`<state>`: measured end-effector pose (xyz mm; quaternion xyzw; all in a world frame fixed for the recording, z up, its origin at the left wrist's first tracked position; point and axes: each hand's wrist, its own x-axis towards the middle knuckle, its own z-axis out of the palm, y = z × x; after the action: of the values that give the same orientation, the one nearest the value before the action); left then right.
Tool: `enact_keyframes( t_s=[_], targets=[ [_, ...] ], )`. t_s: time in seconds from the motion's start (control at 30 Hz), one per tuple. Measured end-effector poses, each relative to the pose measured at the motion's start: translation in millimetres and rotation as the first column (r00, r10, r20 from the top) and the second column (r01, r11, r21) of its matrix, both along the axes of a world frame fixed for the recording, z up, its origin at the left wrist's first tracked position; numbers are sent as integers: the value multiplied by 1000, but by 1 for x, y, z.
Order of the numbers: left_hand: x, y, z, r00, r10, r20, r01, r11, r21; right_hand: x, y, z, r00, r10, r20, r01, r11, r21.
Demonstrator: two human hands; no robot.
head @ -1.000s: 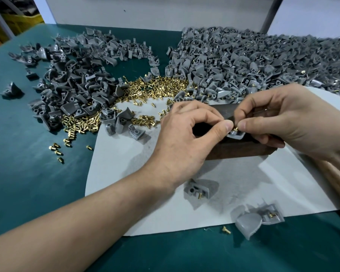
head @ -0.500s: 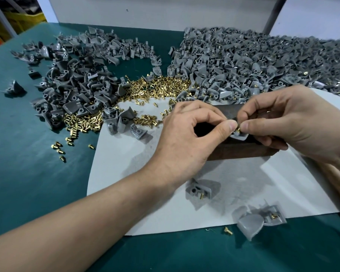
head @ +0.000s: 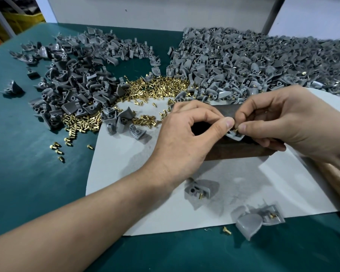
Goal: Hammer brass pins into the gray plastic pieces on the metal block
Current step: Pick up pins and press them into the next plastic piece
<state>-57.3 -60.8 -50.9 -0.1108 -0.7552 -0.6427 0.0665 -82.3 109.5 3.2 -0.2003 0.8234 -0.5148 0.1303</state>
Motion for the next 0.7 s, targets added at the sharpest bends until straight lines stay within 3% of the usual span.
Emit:
enact_keyframes(
  t_s=[0.7],
  targets=[
    [-1,0,2,1000,4,0,-4,1000,13,8,-6,-3,998,-57,-41,55,998,-38]
  ],
)
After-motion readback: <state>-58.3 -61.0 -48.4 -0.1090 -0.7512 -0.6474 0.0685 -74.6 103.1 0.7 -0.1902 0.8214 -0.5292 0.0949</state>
